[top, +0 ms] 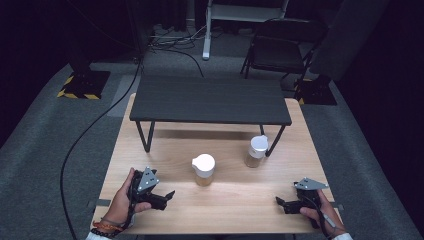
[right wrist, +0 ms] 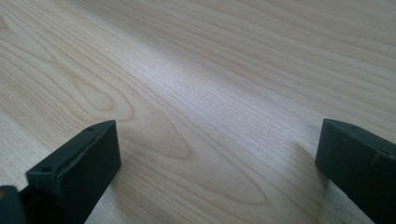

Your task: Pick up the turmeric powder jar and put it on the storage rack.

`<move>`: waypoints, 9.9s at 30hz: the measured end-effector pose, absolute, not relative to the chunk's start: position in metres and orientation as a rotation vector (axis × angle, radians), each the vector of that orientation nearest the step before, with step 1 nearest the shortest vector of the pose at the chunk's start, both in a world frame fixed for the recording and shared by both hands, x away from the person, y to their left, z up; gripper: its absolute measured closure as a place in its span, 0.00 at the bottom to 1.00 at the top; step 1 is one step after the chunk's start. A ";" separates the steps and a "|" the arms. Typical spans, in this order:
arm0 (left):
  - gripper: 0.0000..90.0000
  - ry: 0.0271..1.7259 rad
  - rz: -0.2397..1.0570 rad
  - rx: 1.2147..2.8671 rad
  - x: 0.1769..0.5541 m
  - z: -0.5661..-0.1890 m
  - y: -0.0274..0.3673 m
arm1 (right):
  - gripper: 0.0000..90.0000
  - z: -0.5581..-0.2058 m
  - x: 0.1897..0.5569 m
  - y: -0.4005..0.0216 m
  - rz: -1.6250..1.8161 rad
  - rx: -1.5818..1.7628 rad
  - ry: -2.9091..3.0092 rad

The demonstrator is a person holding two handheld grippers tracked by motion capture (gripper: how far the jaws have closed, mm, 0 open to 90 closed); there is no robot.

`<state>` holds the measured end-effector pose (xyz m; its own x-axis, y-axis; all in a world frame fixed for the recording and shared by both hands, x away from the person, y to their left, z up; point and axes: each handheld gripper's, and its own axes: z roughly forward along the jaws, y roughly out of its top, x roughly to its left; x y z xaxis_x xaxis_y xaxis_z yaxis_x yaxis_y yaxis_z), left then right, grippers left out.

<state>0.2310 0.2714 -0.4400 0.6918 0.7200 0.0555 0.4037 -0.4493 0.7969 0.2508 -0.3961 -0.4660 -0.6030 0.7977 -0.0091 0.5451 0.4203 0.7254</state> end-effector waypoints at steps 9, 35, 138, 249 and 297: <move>0.01 0.807 0.477 2.112 0.242 -0.437 0.258 | 0.00 -0.466 0.251 -0.396 0.994 1.152 2.327; 0.01 0.776 0.451 2.103 0.262 -0.434 0.232 | 0.00 -0.466 0.251 -0.396 0.994 1.152 2.327; 0.33 0.822 0.398 1.866 0.281 -0.453 0.192 | 0.00 -0.466 0.251 -0.398 0.997 1.142 2.333; 0.33 0.836 0.696 1.614 0.329 -0.297 0.210 | 0.00 -0.466 0.252 -0.398 0.996 1.144 2.333; 0.11 0.960 0.742 1.598 0.356 -0.316 0.193 | 0.00 -0.466 0.252 -0.399 0.998 1.139 2.336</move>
<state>0.3564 0.1933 -0.3157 0.4801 0.8771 -0.0147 0.2067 -0.0968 0.9736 0.2523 -0.3987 -0.4661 -0.6122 0.7907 -0.0099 0.5394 0.4268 0.7259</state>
